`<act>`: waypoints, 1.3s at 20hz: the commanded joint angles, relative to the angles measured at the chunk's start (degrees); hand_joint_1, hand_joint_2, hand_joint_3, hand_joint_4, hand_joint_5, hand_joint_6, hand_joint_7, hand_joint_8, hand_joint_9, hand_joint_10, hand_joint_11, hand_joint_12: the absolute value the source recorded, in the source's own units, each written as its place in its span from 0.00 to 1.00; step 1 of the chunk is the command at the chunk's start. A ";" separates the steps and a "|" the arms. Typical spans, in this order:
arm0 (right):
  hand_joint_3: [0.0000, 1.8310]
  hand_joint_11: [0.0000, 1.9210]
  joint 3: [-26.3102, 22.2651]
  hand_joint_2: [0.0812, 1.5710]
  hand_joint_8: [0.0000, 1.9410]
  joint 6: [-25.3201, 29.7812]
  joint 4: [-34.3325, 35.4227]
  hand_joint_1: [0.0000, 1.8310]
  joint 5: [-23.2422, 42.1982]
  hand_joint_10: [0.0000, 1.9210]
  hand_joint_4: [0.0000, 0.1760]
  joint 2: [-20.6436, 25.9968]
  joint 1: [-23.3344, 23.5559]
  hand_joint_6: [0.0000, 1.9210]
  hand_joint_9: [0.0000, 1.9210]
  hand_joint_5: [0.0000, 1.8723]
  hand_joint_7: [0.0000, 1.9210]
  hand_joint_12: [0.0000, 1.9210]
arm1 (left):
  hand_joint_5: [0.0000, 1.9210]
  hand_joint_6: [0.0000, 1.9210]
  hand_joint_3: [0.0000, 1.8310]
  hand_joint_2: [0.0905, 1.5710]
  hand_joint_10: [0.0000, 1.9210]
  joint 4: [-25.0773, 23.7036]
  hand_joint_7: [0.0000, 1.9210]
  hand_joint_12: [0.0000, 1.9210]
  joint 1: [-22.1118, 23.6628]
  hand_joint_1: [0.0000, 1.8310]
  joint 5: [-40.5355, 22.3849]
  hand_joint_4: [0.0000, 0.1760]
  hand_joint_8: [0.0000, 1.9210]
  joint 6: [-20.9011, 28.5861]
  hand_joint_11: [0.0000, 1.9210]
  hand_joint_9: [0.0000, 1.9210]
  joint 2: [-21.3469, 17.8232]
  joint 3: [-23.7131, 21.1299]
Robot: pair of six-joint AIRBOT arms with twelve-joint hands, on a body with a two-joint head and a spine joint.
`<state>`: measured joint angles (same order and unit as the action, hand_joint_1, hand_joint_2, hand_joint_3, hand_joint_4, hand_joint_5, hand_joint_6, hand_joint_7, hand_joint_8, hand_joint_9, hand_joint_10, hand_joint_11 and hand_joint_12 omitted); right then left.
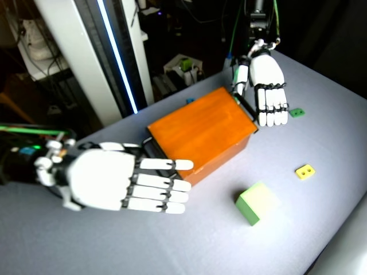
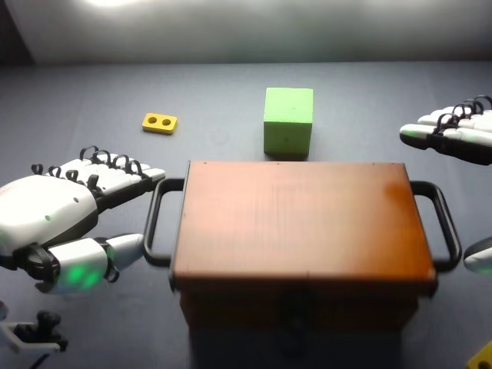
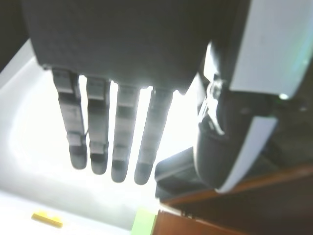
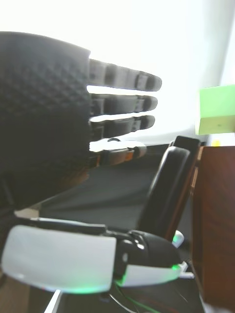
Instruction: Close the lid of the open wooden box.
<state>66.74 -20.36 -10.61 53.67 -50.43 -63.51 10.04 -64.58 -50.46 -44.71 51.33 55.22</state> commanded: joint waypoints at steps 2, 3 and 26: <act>0.00 0.00 -0.24 0.56 0.00 0.42 1.35 0.41 6.57 0.00 0.95 -0.19 0.19 0.00 0.00 0.00 0.00 0.00 | 0.07 0.00 0.00 0.94 0.00 -0.82 0.06 0.07 0.42 0.04 -7.81 0.00 0.00 0.84 0.00 0.03 0.26 0.03; 0.01 0.00 -0.24 0.57 0.00 0.42 1.46 0.42 6.57 0.00 0.90 -0.34 -0.07 0.00 0.00 0.00 0.00 0.00 | 0.07 0.00 0.00 0.94 0.00 -0.81 0.07 0.07 0.41 0.05 -7.84 0.00 0.00 0.86 0.00 0.03 0.32 0.03; 0.00 0.07 -1.46 0.74 0.00 -0.04 12.59 0.22 35.03 0.01 0.68 -0.40 -2.49 0.00 0.06 0.06 0.07 0.02 | 0.08 0.00 0.01 0.96 0.00 1.35 0.04 0.00 2.63 0.04 -37.20 0.00 0.00 1.01 0.00 0.00 -3.74 -2.32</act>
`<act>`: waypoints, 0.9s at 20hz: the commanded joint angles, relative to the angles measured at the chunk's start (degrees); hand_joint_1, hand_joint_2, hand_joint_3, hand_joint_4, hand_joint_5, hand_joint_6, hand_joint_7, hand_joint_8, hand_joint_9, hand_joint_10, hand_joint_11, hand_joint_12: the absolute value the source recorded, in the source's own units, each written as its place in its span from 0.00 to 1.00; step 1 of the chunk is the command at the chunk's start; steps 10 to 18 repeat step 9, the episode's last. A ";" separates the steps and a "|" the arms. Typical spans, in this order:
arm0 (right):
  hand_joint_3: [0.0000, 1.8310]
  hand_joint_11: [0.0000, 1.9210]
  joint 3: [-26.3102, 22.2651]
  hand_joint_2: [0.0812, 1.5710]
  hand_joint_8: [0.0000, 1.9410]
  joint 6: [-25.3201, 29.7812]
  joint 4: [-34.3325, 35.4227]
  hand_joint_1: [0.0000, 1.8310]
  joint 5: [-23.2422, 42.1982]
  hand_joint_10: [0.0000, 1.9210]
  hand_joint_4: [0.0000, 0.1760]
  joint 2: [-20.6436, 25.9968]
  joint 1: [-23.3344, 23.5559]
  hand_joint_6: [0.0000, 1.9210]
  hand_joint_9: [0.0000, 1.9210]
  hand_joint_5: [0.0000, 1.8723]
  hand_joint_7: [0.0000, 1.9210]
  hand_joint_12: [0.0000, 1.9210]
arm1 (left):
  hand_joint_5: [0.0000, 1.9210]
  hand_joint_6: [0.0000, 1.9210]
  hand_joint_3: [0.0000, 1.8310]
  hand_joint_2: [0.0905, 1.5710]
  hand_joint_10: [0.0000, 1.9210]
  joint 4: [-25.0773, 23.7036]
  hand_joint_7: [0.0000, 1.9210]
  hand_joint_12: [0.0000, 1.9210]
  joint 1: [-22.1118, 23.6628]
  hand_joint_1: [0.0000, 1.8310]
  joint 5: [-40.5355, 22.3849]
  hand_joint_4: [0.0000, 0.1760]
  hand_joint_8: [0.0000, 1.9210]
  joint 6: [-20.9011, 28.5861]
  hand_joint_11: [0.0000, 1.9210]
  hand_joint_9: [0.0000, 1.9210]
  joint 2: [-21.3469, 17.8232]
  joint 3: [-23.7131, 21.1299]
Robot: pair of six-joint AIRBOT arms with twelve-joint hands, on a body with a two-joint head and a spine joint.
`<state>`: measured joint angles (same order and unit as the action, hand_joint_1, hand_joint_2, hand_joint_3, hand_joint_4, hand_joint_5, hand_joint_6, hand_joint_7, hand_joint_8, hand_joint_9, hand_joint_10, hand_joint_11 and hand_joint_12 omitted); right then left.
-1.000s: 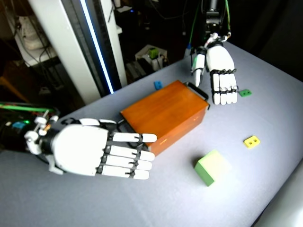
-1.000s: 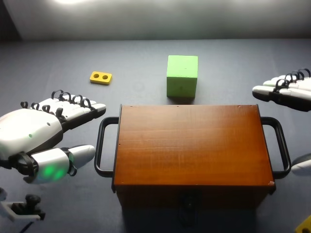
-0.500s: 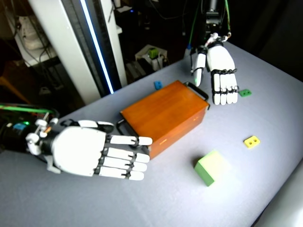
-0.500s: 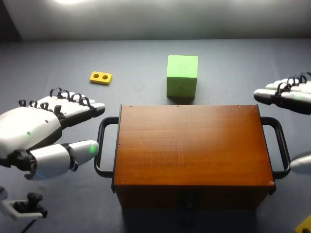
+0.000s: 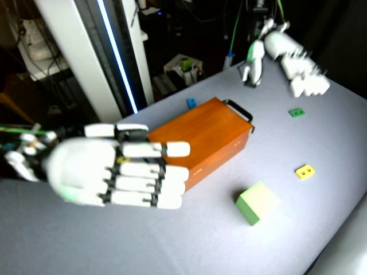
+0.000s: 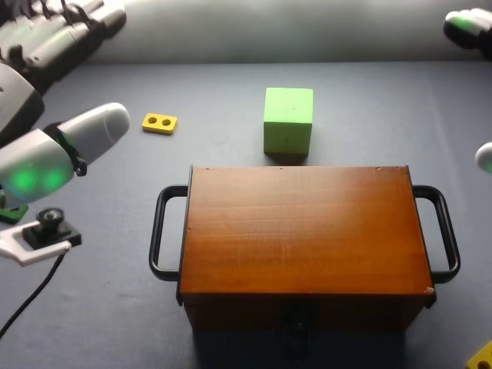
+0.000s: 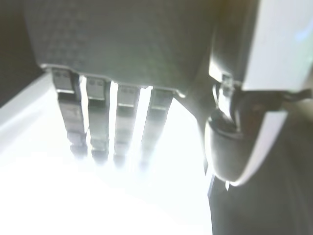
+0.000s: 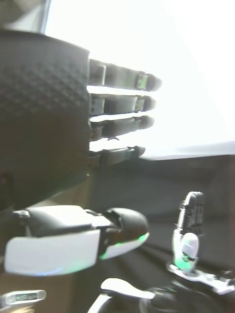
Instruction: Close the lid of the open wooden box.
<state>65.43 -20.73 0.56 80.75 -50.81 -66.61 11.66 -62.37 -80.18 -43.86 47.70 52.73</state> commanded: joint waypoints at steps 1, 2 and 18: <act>0.00 0.06 -0.64 0.73 0.00 -0.32 1.81 0.22 9.67 0.01 0.68 0.16 0.62 0.00 0.07 0.07 0.07 0.01 | 0.08 0.00 0.00 0.97 0.00 -0.30 0.04 0.00 0.39 0.05 -9.42 0.00 0.00 0.16 0.00 0.00 -0.21 -0.10; 0.00 0.06 -0.98 0.71 0.00 -0.74 2.03 0.24 10.60 0.00 0.64 0.31 0.63 0.00 0.06 0.06 0.07 0.01 | 0.09 0.00 0.00 0.95 0.00 -0.31 0.04 0.00 0.35 0.08 -10.31 0.00 0.00 0.16 0.00 0.00 -0.27 -0.24; 0.01 0.03 -3.41 0.75 0.00 -3.60 2.67 0.51 18.63 0.00 0.26 1.15 0.64 0.00 0.09 0.10 0.10 0.00 | 0.00 0.00 0.00 0.93 0.01 0.15 0.06 0.01 -1.05 0.17 -15.98 0.00 0.01 0.29 0.03 0.05 -0.38 -1.30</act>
